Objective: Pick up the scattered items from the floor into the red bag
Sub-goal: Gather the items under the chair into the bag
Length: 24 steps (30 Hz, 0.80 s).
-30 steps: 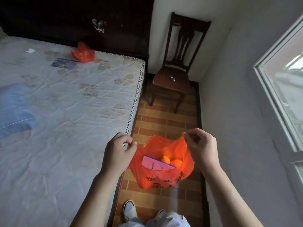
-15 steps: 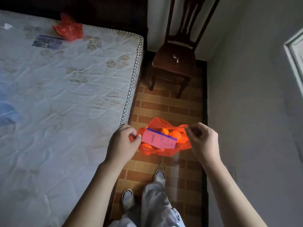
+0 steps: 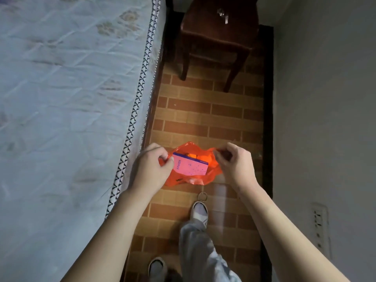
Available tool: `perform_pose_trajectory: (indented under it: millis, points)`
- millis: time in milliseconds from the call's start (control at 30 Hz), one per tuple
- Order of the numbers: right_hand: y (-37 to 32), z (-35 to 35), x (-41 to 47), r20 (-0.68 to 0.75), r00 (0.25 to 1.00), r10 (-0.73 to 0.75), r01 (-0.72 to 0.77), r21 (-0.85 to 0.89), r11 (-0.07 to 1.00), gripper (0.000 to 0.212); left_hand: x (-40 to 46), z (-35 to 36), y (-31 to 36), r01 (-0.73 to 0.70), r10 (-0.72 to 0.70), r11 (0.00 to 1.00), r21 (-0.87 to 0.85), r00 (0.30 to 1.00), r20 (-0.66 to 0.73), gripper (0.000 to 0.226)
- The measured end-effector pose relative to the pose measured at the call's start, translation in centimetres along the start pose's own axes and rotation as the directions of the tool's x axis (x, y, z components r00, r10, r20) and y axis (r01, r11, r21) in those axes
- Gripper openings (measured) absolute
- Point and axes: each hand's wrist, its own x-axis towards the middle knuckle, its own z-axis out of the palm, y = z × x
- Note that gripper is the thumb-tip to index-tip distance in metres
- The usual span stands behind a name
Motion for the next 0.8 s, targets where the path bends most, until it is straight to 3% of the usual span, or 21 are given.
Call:
perform_pose_trajectory:
  millis: [300, 567, 800]
  points:
    - [13.4, 13.4, 1.4, -0.021, 1.0, -0.018, 0.017, -0.058, 0.998, 0.013, 0.9, 14.1, -12.6, -0.076, 0.076, 0.997, -0.016, 0.997, -0.016, 0.03]
    - [22.8, 22.2, 1.4, -0.053, 0.976, -0.21, 0.209, -0.029, 0.978, 0.021, 1.1, 23.8, -20.7, -0.197, 0.194, 0.98, -0.033, 0.978, -0.079, 0.031]
    - [27.3, 27.4, 1.3, -0.234, 0.921, -0.31, 0.298, -0.087, 0.951, 0.029, 1.1, 28.7, -25.0, -0.296, 0.283, 0.953, -0.059, 0.945, -0.162, 0.03]
